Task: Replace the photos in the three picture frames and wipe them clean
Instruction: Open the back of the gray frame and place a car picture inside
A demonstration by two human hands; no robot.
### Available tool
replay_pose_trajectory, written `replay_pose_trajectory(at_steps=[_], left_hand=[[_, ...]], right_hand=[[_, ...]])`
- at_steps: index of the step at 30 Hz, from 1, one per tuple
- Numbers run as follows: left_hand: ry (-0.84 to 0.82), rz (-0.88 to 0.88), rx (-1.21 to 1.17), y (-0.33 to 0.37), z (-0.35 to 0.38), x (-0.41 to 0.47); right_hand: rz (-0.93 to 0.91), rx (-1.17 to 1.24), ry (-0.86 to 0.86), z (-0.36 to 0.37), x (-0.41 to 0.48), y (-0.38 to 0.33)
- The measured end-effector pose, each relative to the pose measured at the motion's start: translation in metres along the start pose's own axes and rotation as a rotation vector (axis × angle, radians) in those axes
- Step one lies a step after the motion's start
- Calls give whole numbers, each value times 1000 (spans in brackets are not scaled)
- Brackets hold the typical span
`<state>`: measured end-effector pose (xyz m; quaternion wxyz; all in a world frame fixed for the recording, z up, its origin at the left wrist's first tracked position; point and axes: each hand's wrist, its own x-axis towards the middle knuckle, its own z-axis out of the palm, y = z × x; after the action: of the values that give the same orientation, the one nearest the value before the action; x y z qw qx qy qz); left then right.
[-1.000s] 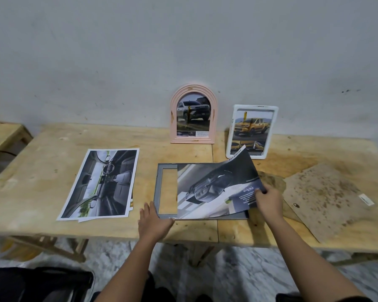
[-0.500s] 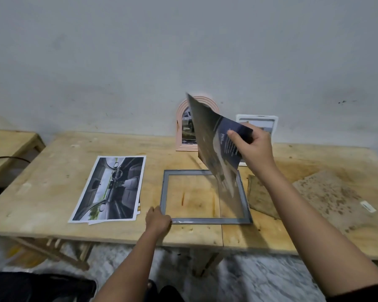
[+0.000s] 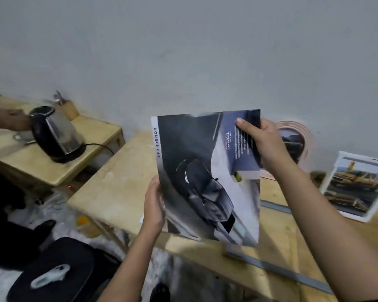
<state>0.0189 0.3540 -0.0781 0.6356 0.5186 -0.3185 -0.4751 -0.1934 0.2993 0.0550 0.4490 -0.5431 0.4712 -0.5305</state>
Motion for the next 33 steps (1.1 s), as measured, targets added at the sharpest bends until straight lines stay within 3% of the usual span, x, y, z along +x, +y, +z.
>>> replay_pose_trajectory(at_steps=[4,6,12,15,20,24,27,29,33], left_hand=[[-8,-12,59,34,-51,37],[30,-34,143,41,-126,122],[106,-174,372,13,-187,182],[151,-195,475,4,-200,209],[56,-224,715,-28,-233,278],[-61,-194,1055,-50,-239,294],[-97,-47,1333,-60,-235,286],[-126,31,1389,-67,-232,275],[-364,-19,1482,-88,-233,250]], right_hand=[[145,14,75,73,63,45],[262,-1,23,172,126,91],[650,-121,-105,208,111,179],[697,-243,-188,227,91,218],[679,-408,-167,271,90,256],[595,-642,-212,289,84,270],[469,-898,-300,298,78,271],[343,-1100,-354,303,75,271],[204,-1115,-553,310,66,275]])
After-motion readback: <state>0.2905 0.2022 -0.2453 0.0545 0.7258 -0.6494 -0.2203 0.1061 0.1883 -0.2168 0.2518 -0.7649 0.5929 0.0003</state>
